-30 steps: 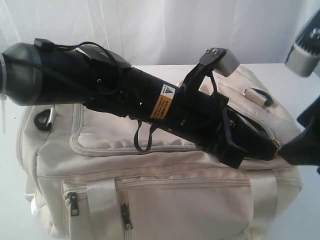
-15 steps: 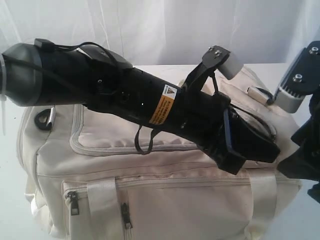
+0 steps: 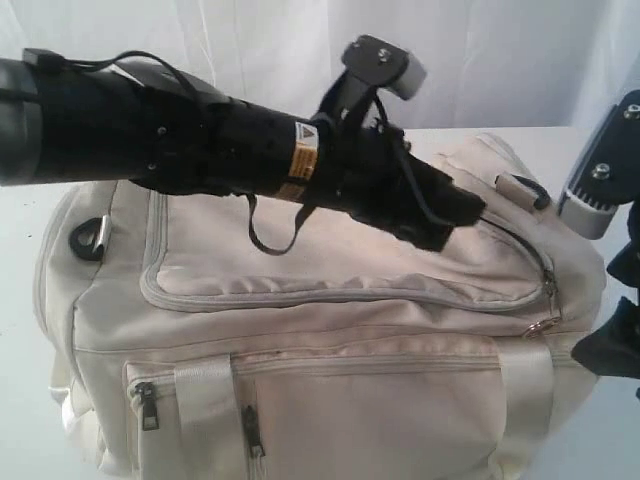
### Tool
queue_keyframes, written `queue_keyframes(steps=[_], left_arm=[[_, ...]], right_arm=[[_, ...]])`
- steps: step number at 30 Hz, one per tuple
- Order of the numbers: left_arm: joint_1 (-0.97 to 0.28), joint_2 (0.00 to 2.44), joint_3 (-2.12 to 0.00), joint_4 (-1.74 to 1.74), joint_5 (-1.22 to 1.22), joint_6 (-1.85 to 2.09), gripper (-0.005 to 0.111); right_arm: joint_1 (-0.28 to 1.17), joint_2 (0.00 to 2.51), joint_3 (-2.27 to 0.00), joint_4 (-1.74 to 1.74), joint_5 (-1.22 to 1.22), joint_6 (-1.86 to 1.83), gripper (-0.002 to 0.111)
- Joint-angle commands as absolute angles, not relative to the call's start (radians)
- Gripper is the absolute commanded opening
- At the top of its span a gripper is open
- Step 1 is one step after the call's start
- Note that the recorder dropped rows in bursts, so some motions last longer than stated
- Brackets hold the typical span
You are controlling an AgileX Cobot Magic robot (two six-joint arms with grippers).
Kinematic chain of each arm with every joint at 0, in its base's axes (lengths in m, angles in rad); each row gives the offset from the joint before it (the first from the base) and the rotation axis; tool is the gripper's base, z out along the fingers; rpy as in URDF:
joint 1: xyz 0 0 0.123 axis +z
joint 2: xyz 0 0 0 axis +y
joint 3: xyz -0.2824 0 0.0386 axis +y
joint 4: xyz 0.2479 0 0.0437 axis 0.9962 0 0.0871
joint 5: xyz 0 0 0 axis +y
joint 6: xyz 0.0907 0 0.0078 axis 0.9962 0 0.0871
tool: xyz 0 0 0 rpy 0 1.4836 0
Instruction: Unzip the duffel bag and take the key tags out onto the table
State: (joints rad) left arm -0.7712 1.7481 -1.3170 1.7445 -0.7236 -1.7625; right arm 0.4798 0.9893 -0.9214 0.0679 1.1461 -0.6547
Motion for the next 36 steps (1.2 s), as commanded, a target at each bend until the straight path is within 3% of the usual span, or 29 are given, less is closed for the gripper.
queue_keyframes(steps=[1,12,19,36], left_arm=[[-0.741,1.730,-1.316,1.744,-0.662,-1.693,0.053],[-0.863,1.735,-1.316,1.744,-0.642,-1.075,0.053],[-0.885,1.735,-1.316,1.744,-0.594,-1.076,0.053],[-0.921,1.804,-1.316,1.744,-0.710,-1.102,0.053]], right_arm=[[0.482,0.990,-0.916,0.063,1.136,-0.606,0.064],[0.482,1.026,-0.916,0.038,0.974,-0.457,0.062],[0.482,1.028,-0.916,-0.175,0.777,-0.126,0.062],[0.482,1.151,-0.916,-0.276,0.809,-0.048,0.062]])
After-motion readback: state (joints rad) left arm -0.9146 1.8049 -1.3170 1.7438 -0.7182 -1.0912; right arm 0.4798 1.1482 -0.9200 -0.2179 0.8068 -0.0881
